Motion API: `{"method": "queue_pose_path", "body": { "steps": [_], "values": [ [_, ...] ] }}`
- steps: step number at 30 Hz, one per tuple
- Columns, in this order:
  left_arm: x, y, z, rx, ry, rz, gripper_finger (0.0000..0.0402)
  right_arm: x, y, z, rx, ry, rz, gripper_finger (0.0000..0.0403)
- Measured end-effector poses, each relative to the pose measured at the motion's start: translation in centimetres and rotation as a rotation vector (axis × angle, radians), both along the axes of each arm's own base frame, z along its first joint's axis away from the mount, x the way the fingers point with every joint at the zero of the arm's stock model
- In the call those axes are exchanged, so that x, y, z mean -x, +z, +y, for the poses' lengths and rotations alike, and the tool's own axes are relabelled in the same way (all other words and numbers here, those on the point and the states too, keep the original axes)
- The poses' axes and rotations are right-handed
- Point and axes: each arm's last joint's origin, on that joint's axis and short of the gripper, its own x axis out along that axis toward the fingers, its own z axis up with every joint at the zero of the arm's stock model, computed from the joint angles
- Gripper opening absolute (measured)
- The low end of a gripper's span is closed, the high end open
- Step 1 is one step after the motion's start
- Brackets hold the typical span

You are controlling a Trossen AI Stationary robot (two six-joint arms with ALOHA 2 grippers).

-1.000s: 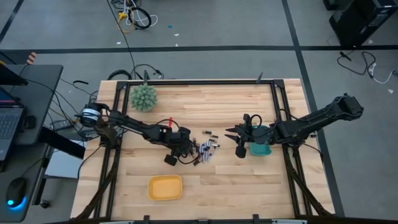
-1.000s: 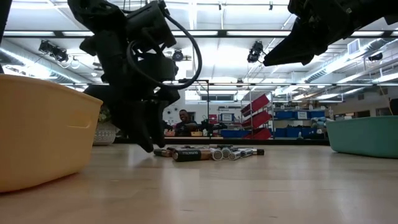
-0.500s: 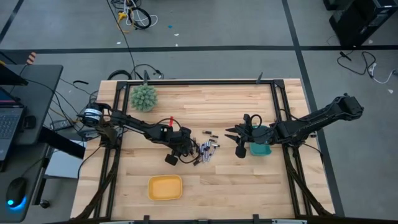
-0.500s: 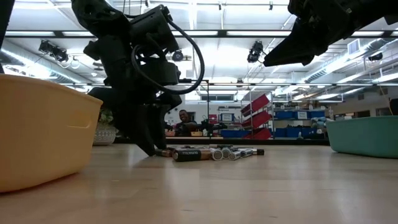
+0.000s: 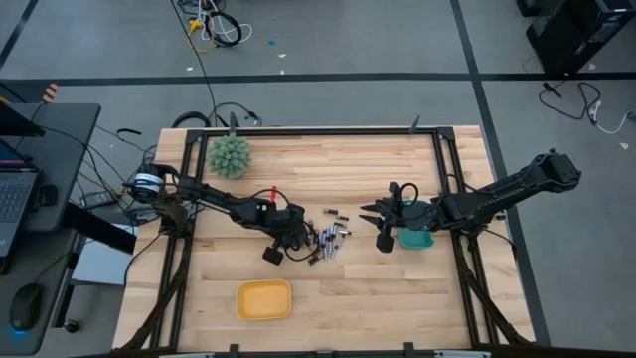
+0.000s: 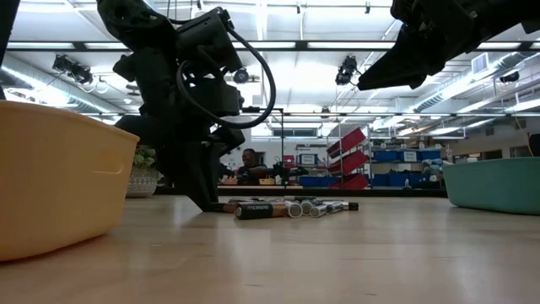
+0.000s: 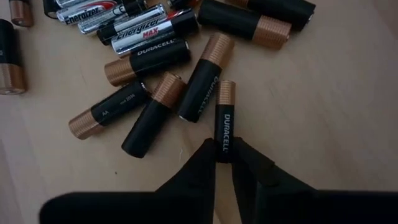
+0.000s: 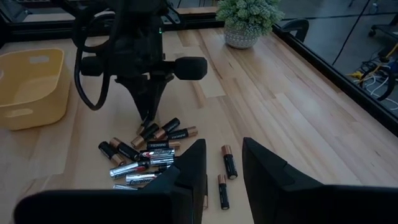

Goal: Sort batteries
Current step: Put the black battery into the yellow bin

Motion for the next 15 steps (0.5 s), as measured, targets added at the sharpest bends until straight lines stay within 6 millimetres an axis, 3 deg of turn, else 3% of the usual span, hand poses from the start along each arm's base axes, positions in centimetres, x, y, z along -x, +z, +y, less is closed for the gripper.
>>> {"method": "queue_pose_path", "body": {
  "steps": [15],
  "values": [
    [0.03, 0.0, 0.01, 0.006, 0.017, 0.004, 0.0035, 0.0, 0.0, 0.0, 0.001, 0.0, 0.0, 0.009]
  ]
}}
